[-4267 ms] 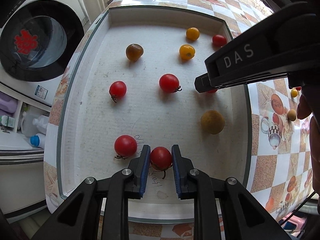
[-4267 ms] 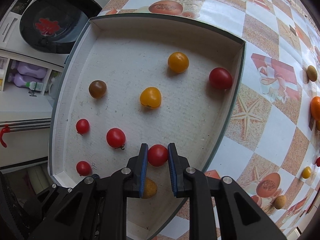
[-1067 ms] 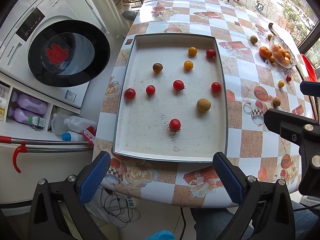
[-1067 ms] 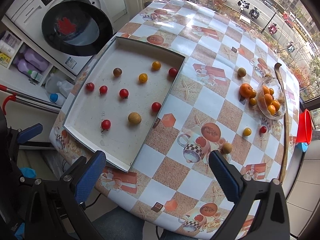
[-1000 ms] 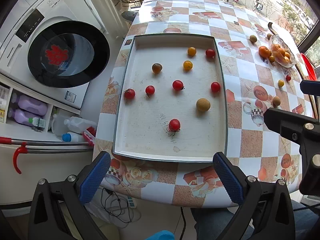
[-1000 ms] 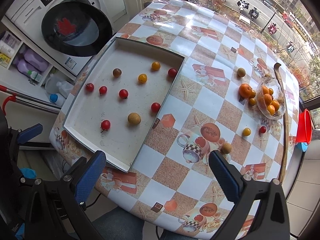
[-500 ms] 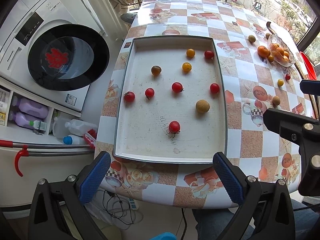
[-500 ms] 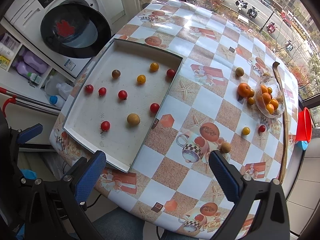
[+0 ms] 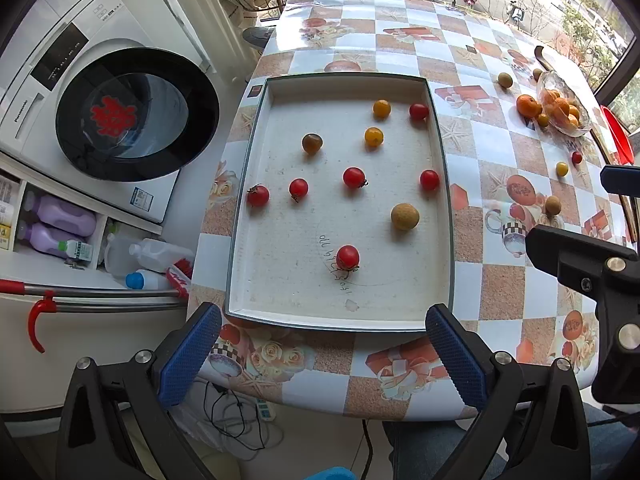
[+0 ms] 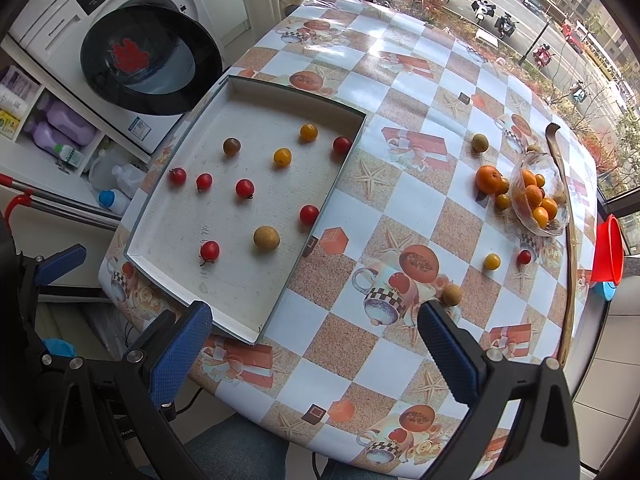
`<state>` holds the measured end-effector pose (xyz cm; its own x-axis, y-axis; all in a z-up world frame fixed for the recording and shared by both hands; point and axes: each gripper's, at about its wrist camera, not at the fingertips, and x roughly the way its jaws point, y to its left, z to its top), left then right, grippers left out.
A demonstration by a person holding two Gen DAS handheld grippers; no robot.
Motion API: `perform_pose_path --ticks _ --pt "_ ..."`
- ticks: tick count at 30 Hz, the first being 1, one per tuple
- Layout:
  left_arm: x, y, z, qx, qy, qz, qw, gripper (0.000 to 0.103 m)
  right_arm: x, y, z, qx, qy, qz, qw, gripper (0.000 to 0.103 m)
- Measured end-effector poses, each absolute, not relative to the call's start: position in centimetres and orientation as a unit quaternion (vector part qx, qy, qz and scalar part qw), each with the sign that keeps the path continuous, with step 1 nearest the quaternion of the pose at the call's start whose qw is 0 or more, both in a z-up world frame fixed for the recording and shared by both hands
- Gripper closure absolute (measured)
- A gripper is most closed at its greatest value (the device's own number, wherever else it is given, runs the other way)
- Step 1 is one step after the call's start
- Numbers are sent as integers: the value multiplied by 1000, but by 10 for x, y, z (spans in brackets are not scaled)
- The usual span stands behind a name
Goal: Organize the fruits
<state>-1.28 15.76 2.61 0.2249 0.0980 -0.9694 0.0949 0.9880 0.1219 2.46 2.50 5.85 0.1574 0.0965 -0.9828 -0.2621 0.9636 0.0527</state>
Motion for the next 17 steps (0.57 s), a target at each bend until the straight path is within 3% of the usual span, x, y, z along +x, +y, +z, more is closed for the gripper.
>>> perform_pose_path --ticks 17 --pt "-13 157 30 73 605 5 793 0 24 25 56 -64 640 118 757 0"
